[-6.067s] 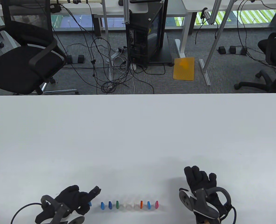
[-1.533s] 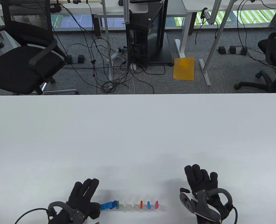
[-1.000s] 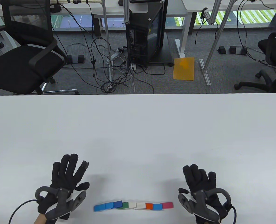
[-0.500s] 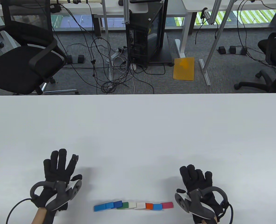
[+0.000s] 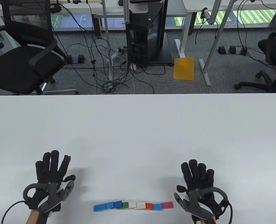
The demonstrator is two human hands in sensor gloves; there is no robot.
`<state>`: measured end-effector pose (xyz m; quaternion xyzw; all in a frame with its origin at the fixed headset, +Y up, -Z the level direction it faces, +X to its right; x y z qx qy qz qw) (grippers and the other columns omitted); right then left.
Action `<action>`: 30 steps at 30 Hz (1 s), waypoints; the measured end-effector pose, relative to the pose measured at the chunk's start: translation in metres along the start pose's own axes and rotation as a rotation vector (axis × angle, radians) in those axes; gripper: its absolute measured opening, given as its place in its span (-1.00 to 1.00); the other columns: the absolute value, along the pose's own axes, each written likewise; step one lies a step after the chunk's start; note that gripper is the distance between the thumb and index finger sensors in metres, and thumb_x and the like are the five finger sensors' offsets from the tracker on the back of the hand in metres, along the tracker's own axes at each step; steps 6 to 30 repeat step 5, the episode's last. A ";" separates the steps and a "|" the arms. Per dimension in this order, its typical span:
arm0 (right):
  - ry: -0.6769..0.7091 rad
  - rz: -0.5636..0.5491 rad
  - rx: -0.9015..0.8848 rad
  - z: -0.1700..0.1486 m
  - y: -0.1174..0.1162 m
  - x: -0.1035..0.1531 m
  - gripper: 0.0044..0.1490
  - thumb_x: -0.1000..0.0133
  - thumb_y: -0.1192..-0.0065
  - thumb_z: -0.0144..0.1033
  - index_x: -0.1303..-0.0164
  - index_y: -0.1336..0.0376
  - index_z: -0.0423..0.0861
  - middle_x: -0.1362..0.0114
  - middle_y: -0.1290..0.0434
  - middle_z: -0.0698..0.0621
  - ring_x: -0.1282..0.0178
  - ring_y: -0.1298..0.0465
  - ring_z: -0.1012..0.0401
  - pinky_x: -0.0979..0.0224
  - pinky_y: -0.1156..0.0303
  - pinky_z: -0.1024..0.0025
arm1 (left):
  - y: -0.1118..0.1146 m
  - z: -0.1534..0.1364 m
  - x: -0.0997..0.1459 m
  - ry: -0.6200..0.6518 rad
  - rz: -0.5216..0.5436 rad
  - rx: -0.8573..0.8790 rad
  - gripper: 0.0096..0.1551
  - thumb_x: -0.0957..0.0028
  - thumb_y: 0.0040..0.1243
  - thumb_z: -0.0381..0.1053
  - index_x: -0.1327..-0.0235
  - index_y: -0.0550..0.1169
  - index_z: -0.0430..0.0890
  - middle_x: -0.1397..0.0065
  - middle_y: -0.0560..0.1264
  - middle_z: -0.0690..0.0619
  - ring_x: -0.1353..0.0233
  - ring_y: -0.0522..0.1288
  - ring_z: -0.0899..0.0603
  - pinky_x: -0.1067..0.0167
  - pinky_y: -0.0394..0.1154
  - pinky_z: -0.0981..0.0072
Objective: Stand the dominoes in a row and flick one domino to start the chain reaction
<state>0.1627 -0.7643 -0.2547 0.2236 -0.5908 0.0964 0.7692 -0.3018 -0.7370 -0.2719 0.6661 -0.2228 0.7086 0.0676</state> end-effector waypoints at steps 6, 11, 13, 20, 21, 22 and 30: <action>0.018 0.052 0.007 0.004 -0.012 -0.003 0.26 0.02 0.14 0.24 -0.66 0.24 -0.38 -0.66 0.10 -0.54 -0.52 -0.27 -0.45 -0.33 -0.16 -0.47 | 0.004 0.011 0.002 0.044 -0.012 -0.032 0.01 0.17 -0.55 0.44 -0.64 0.20 0.16 -0.77 0.09 -0.22 -0.70 0.14 -0.46 -0.52 0.11 -0.35; 0.018 0.052 0.007 0.004 -0.012 -0.003 0.26 0.02 0.14 0.24 -0.66 0.24 -0.38 -0.66 0.10 -0.54 -0.52 -0.27 -0.45 -0.33 -0.16 -0.47 | 0.004 0.011 0.002 0.044 -0.012 -0.032 0.01 0.17 -0.55 0.44 -0.64 0.20 0.16 -0.77 0.09 -0.22 -0.70 0.14 -0.46 -0.52 0.11 -0.35; 0.018 0.052 0.007 0.004 -0.012 -0.003 0.26 0.02 0.14 0.24 -0.66 0.24 -0.38 -0.66 0.10 -0.54 -0.52 -0.27 -0.45 -0.33 -0.16 -0.47 | 0.004 0.011 0.002 0.044 -0.012 -0.032 0.01 0.17 -0.55 0.44 -0.64 0.20 0.16 -0.77 0.09 -0.22 -0.70 0.14 -0.46 -0.52 0.11 -0.35; 0.018 0.052 0.007 0.004 -0.012 -0.003 0.26 0.02 0.14 0.24 -0.66 0.24 -0.38 -0.66 0.10 -0.54 -0.52 -0.27 -0.45 -0.33 -0.16 -0.47 | 0.004 0.011 0.002 0.044 -0.012 -0.032 0.01 0.17 -0.55 0.44 -0.64 0.20 0.16 -0.77 0.09 -0.22 -0.70 0.14 -0.46 -0.52 0.11 -0.35; 0.018 0.052 0.007 0.004 -0.012 -0.003 0.26 0.02 0.14 0.24 -0.66 0.24 -0.38 -0.66 0.10 -0.54 -0.52 -0.27 -0.45 -0.33 -0.16 -0.47 | 0.004 0.011 0.002 0.044 -0.012 -0.032 0.01 0.17 -0.55 0.44 -0.64 0.20 0.16 -0.77 0.09 -0.22 -0.70 0.14 -0.46 -0.52 0.11 -0.35; 0.018 0.052 0.007 0.004 -0.012 -0.003 0.26 0.02 0.14 0.24 -0.66 0.24 -0.38 -0.66 0.10 -0.54 -0.52 -0.27 -0.45 -0.33 -0.16 -0.47 | 0.004 0.011 0.002 0.044 -0.012 -0.032 0.01 0.17 -0.55 0.44 -0.64 0.20 0.16 -0.77 0.09 -0.22 -0.70 0.14 -0.46 -0.52 0.11 -0.35; 0.018 0.052 0.007 0.004 -0.012 -0.003 0.26 0.02 0.14 0.24 -0.66 0.24 -0.38 -0.66 0.10 -0.54 -0.52 -0.27 -0.45 -0.33 -0.16 -0.47 | 0.004 0.011 0.002 0.044 -0.012 -0.032 0.01 0.17 -0.55 0.44 -0.64 0.20 0.16 -0.77 0.09 -0.22 -0.70 0.14 -0.46 -0.52 0.11 -0.35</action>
Point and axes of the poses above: the tracker on the back of each hand, its own z axis roughly to the thumb side, its own x axis roughly from the fingertips to the wrist, y = z × x, the point moved 5 cm from there along -x, roughly from the wrist to the fingertips
